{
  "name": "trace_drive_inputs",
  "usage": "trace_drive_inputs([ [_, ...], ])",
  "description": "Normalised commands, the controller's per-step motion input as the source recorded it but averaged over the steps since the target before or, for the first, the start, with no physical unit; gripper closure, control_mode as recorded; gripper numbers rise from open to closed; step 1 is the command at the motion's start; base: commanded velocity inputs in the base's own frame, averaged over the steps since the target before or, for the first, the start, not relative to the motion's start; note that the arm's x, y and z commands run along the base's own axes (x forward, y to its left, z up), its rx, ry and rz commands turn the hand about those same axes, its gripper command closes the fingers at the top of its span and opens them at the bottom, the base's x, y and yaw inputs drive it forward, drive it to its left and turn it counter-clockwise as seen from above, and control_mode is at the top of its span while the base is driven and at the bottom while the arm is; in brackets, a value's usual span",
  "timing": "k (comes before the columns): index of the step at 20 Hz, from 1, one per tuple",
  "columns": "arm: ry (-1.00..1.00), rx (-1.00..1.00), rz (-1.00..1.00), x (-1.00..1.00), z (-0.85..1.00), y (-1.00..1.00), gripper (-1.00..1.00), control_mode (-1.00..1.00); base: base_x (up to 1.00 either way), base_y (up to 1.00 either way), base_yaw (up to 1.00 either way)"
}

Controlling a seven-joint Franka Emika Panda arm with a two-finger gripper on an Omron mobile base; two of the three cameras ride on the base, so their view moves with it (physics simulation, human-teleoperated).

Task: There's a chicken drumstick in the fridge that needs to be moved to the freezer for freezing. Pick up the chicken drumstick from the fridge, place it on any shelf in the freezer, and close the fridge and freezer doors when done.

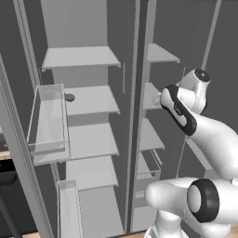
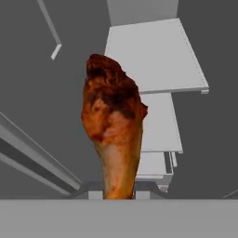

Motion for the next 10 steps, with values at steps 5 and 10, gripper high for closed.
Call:
trace_drive_inputs([
  [5,-0.13,0.0,0.0,-0.13,0.5,-0.06,1.0,-1.0,0.0,0.0,0.0],
  [10,-0.31,0.0,0.0,-0.32,0.62,-0.06,1.0,-1.0,0.0,0.0,0.0],
])
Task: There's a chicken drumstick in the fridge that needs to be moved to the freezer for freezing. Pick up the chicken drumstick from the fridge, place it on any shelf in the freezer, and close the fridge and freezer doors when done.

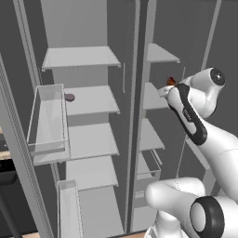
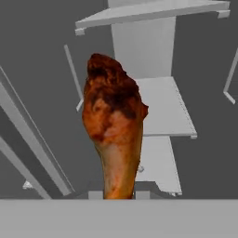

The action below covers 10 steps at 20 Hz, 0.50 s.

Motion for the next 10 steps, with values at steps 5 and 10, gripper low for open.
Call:
trace_drive_inputs([
  [5,-0.22,0.0,0.0,-0.07,0.43,0.0,1.0,-1.0,0.0,0.0,0.0],
  [10,-0.14,0.0,0.0,0.02,0.45,-0.07,1.0,-1.0,0.0,0.0,0.0],
])
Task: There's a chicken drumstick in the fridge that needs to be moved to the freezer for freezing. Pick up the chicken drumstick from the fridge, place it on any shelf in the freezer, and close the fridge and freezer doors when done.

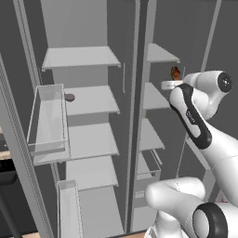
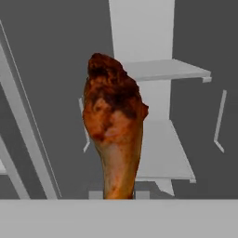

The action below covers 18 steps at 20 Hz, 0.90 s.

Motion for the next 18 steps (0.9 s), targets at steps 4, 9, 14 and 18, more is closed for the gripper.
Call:
trace_drive_inputs([
  [4,-0.01,0.0,0.0,0.06,0.51,-0.03,1.0,-1.0,0.0,0.0,0.0],
  [9,0.0,0.0,0.0,0.35,0.32,0.0,1.0,-1.0,0.0,0.0,0.0],
  [14,0.0,0.0,0.0,0.17,0.46,0.0,1.0,-1.0,0.0,0.0,0.0],
  [18,-0.01,0.0,0.0,0.34,0.39,0.0,1.0,-1.0,0.0,0.0,0.0],
])
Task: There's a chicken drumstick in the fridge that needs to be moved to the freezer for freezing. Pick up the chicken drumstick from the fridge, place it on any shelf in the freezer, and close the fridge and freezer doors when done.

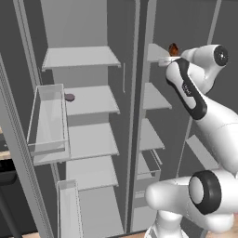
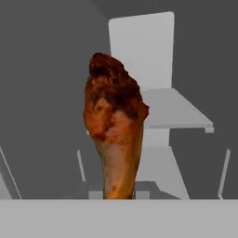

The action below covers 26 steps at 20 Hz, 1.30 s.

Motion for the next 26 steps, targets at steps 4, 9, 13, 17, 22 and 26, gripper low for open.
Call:
trace_drive_inputs([
  [4,-0.03,0.0,0.0,0.47,0.11,0.0,1.0,-1.0,0.0,0.0,0.0],
  [9,0.0,0.0,0.0,0.63,0.0,0.0,1.0,-1.0,0.0,0.0,0.0],
  [13,0.0,0.0,0.0,0.48,0.06,0.0,1.0,-1.0,0.0,0.0,0.0],
  [17,0.0,0.0,0.0,0.48,0.0,-0.02,1.0,-1.0,0.0,0.0,0.0],
  [22,0.0,0.0,0.0,0.48,-0.01,-0.03,1.0,-1.0,0.0,0.0,0.0],
  [26,0.0,0.0,0.0,0.4,-0.01,-0.14,1.0,-1.0,0.0,0.0,0.0],
])
